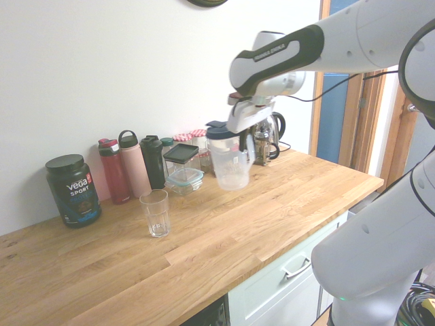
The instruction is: Pour me some water
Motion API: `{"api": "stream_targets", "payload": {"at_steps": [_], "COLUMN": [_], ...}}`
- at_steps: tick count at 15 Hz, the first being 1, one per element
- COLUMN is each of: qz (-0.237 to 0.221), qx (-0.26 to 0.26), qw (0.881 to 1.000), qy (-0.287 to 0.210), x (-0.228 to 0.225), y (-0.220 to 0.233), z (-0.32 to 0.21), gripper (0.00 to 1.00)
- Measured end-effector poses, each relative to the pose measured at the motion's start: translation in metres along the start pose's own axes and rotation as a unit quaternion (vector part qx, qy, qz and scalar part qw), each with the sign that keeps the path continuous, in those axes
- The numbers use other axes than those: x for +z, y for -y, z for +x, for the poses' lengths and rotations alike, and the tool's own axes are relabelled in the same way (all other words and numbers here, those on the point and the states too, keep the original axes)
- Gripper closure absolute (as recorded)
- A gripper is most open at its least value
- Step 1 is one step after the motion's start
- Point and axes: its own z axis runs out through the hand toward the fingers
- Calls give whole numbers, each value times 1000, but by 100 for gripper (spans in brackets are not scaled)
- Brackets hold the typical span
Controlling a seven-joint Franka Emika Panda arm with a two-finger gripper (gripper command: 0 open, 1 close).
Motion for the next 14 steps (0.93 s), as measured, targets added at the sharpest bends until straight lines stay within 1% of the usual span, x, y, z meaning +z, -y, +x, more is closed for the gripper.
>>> {"api": "stream_targets", "payload": {"at_steps": [3, 5, 7, 11, 13, 14], "qz": [-14, -26, -48, -113, -150, -170], "qx": [-85, -138, -188, -277, -319, -340], "qw": [996, 988, 977, 946, 926, 914], "qy": [30, 60, 86, 126, 137, 142], "x": [2, 7, 13, 20, 33, 43], "y": [65, 97, 119, 148, 171, 185], "z": [-20, -33, -35, -11, -10, -16], "gripper": [100, 100, 100, 100, 100, 100]}}
